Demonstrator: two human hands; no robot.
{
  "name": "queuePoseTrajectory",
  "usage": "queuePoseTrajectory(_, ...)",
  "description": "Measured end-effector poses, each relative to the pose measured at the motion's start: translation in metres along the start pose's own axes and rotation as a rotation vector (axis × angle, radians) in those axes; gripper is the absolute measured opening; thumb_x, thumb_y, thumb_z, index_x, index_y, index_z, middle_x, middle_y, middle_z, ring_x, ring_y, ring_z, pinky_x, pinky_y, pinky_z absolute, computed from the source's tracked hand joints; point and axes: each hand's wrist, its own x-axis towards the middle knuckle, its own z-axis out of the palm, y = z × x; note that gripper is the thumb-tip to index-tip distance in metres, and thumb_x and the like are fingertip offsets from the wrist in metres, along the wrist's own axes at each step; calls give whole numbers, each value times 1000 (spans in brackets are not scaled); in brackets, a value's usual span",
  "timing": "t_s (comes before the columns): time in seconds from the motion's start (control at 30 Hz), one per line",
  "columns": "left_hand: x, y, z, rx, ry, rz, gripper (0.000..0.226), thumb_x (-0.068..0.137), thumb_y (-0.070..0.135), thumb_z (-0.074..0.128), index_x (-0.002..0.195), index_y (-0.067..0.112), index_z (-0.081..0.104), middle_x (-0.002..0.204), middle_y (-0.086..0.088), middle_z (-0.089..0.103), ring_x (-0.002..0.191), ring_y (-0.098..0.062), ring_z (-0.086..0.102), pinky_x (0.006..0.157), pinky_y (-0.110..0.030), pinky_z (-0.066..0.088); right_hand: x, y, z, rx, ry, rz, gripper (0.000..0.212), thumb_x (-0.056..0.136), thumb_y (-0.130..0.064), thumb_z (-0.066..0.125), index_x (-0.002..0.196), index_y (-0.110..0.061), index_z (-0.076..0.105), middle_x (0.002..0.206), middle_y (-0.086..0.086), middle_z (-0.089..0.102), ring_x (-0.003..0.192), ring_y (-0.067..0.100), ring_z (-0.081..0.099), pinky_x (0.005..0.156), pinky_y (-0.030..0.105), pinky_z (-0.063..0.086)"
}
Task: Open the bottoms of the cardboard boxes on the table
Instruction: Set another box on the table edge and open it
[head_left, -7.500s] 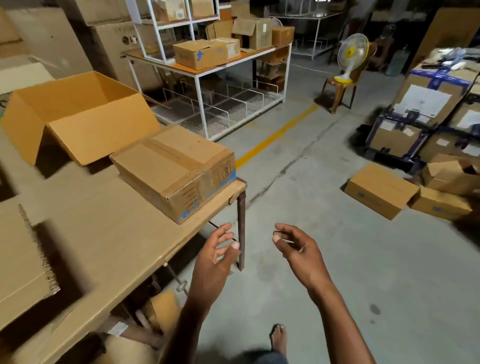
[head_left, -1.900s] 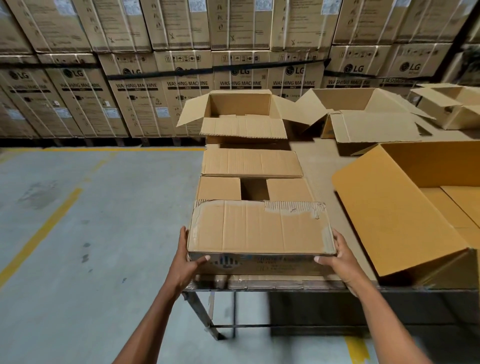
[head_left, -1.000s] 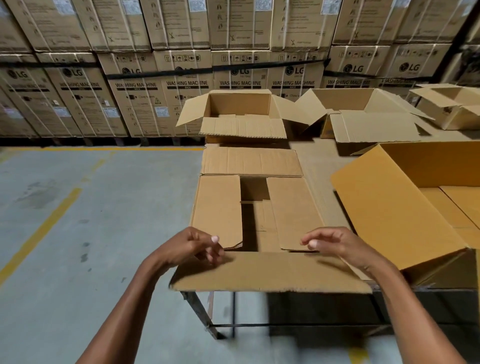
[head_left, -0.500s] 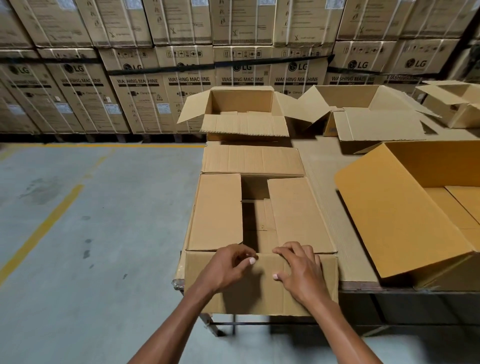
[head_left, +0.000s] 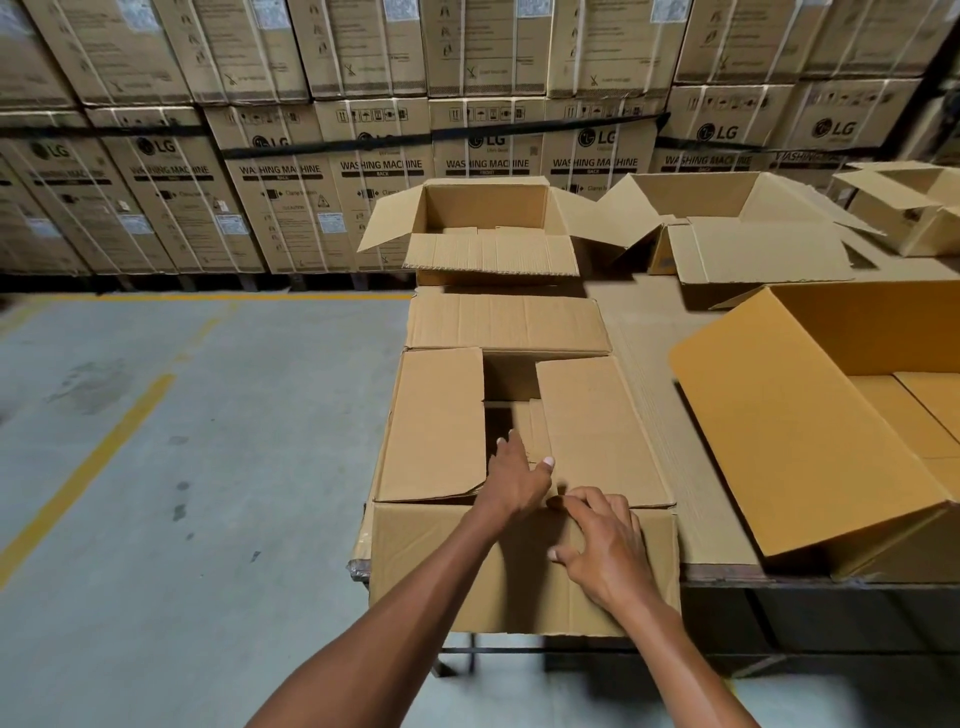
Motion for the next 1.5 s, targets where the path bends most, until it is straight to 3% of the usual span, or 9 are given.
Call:
queuePoseTrajectory(0.23, -17, 14, -32, 194, 269, 195, 87, 97, 50, 52, 160, 23, -1, 167, 1, -12, 151, -22, -22, 121, -52, 11, 1, 4, 0, 28, -6, 15, 62, 72, -42, 82, 130, -36, 59, 130, -19, 52, 116, 13, 42, 94, 31, 36)
queuePoseTrajectory(0.47, -13, -20, -102, 361, 513, 36, 86, 95, 57, 49, 160, 26, 3, 167, -6, -11, 148, -42, -22, 114, -67, -8, -3, 2, -1, 73, 4, 20, 60, 74, -36, 84, 129, -42, 59, 129, -18, 53, 118, 11, 42, 89, 28, 28)
queuePoseTrajectory(0.67, -12, -81, -125, 319, 360, -195, 88, 89, 65, 55, 159, 30, 13, 168, -6, -5, 150, -49, -7, 116, -68, 3, -5, -2, -3, 78, -5, 31, 62, 75, -35, 84, 130, -43, 58, 128, -18, 53, 119, 10, 41, 90, 29, 28)
queuePoseTrajectory(0.83, -15, -107, -108, 430, 272, -196, 92, 86, 53, 68, 159, 31, 15, 167, -5, -5, 150, -46, 7, 117, -60, 18, -4, -4, -6, 81, -21, 45, 61, 75, -35, 84, 130, -42, 58, 129, -18, 52, 120, 10, 40, 91, 29, 28)
queuePoseTrajectory(0.97, -11, -113, -105, 384, 276, -197, 87, 87, 36, 72, 157, 25, 22, 168, -2, 1, 142, -38, 37, 111, -48, 41, -2, -11, -12, 90, -86, 74, 55, 78, -37, 81, 129, -42, 58, 129, -19, 51, 122, 10, 38, 93, 28, 27)
queuePoseTrajectory(1.17, -8, -117, -103, 387, 310, -180, 84, 86, 28, 71, 156, 23, 25, 167, -4, 7, 132, -37, 47, 103, -48, 47, 20, -61, -31, 400, 93, 57, 33, 90, -32, 71, 121, -34, 62, 122, -17, 56, 116, 7, 46, 95, 30, 42)
queuePoseTrajectory(1.33, -6, -118, -99, 387, 325, -176, 84, 86, 27, 71, 156, 23, 24, 167, -3, 7, 128, -38, 50, 99, -47, 50, 66, -93, -32, 571, -258, 323, 57, 91, -47, 66, 140, -26, 49, 148, -1, 49, 134, 19, 47, 104, 32, 39)
queuePoseTrajectory(1.43, -6, -118, -100, 357, 317, -169, 87, 85, 26, 74, 156, 24, 24, 167, -2, 6, 130, -37, 49, 98, -47, 51, 81, -96, -27, 614, -478, 475, 79, 91, -53, 63, 154, -20, 31, 163, 5, 25, 147, 27, 30, 114, 42, 31)
queuePoseTrajectory(1.5, -7, -119, -100, 343, 320, -163, 88, 85, 26, 75, 156, 24, 24, 167, -1, 6, 131, -36, 48, 98, -46, 52, 86, -95, -22, 521, -462, 492, 84, 90, -54, 63, 156, -19, 24, 168, 8, 3, 151, 32, 22, 118, 46, 28)
